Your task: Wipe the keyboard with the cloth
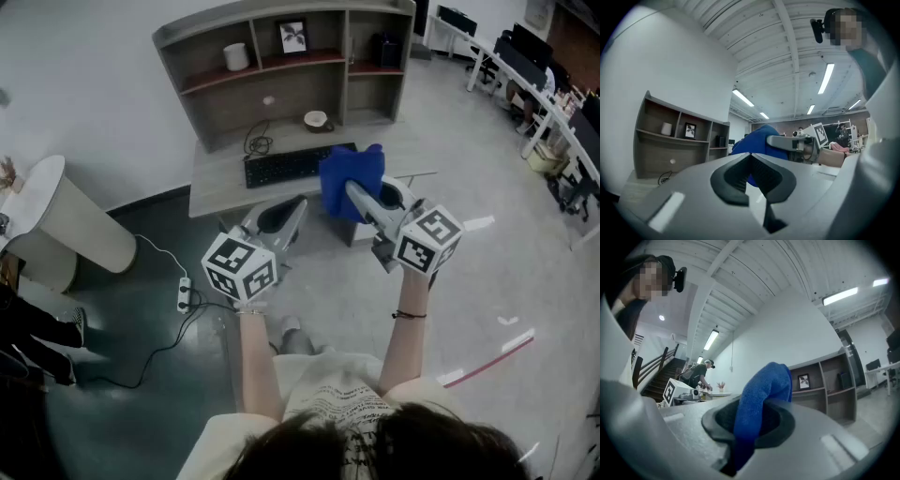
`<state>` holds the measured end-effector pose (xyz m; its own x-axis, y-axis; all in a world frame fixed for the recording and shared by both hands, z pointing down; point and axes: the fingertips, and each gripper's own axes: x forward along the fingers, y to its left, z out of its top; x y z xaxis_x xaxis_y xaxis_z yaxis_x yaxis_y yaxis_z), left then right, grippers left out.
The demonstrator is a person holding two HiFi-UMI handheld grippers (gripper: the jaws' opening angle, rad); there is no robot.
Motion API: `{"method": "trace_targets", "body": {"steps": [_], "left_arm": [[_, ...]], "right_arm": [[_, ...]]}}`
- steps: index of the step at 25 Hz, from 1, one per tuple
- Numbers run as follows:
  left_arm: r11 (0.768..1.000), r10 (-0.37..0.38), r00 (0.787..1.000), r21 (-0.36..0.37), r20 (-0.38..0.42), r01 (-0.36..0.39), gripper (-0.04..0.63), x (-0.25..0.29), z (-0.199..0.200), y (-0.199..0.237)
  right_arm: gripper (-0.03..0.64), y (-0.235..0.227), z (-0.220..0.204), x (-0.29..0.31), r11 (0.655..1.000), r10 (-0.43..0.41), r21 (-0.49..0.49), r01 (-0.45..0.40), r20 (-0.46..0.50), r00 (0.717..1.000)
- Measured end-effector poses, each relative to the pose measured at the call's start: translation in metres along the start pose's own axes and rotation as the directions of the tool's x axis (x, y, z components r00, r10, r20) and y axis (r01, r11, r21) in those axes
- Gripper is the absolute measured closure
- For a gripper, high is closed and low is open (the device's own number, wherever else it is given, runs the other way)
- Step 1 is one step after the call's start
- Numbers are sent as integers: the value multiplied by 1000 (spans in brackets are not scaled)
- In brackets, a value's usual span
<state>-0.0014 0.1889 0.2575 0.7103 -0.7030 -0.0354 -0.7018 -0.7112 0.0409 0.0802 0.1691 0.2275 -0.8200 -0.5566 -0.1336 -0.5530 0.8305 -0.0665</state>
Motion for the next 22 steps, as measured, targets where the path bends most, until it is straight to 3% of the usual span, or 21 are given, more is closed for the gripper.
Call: {"method": "trace_targets", "body": {"steps": [15,22], "left_arm": [[1000,-10,1000,-22,17,10,592,3,3,-2],[999,5,1000,-36,-16,-6,592,0,-6,-5]], "right_arm": [[558,0,2,-5,1000,5,1,-5,-4,1000],[558,-4,-10,-14,998,-26,54,26,-2,1000]]}}
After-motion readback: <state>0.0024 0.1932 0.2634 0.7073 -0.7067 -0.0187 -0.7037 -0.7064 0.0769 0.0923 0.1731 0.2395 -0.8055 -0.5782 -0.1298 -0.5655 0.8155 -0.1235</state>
